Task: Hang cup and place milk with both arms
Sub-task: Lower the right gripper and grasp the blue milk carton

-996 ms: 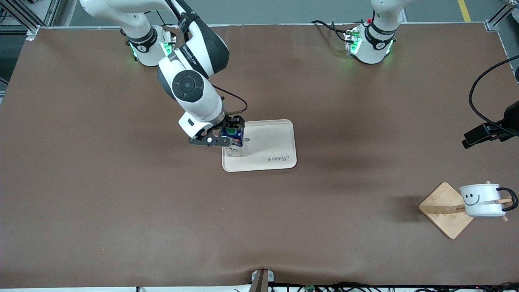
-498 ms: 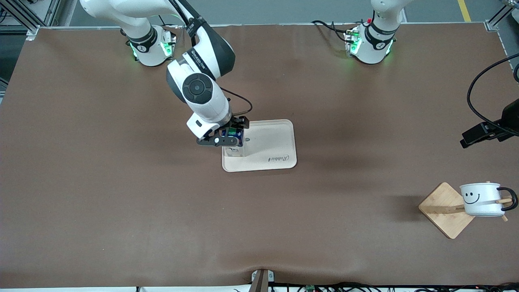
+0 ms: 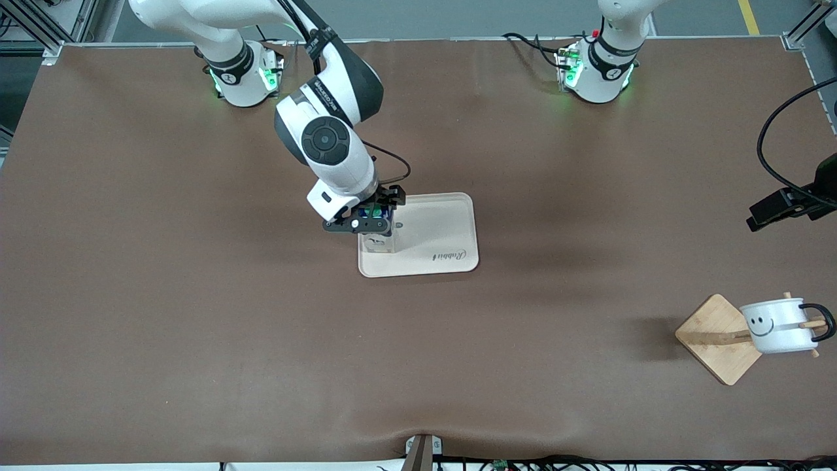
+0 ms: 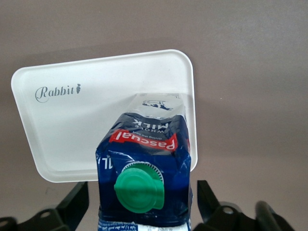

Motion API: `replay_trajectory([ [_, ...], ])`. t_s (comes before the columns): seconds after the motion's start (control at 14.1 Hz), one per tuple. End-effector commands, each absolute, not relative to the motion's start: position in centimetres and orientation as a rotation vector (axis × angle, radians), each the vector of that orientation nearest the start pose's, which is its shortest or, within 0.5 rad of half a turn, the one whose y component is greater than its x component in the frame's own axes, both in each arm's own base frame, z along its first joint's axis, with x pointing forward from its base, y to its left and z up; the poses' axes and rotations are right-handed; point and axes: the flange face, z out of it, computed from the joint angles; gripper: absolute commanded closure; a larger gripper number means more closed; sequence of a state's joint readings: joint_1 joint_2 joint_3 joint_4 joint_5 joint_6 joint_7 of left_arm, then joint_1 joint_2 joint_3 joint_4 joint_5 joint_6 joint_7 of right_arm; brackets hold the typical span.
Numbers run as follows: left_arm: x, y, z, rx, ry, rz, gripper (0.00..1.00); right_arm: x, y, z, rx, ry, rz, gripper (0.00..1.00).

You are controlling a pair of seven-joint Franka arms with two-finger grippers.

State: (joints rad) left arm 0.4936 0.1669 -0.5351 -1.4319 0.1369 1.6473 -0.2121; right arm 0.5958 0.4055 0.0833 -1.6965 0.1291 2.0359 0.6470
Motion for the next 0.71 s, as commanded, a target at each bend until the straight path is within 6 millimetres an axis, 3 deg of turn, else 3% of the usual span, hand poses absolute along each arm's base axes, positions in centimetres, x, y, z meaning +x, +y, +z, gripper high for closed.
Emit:
replay_trajectory([
  [0.0,59.5,1.4,63.3,-3.053,-0.246,-0.146,0.0,50.6,41.5,35.2,-3.071,0.03,0.182,0.14],
  [0.21,59.2,-0.2,63.4,-3.049,-0.186,-0.158,0.0,50.7,41.7,34.6,-3.092,-0.005,0.148,0.24],
  [0.36,58.1,-0.6,63.4,-3.026,-0.134,-0.143,0.0,50.7,41.5,34.5,-3.104,-0.015,0.151,0.73],
  [0.43,57.7,-0.7,63.1,-3.023,-0.135,-0.131,0.0,50.6,41.4,34.4,-3.108,-0.013,0.159,0.87],
  [0.64,56.2,-0.9,63.0,-3.081,-0.143,-0.111,0.0,52.1,41.3,37.2,-3.059,0.127,0.16,1.0],
])
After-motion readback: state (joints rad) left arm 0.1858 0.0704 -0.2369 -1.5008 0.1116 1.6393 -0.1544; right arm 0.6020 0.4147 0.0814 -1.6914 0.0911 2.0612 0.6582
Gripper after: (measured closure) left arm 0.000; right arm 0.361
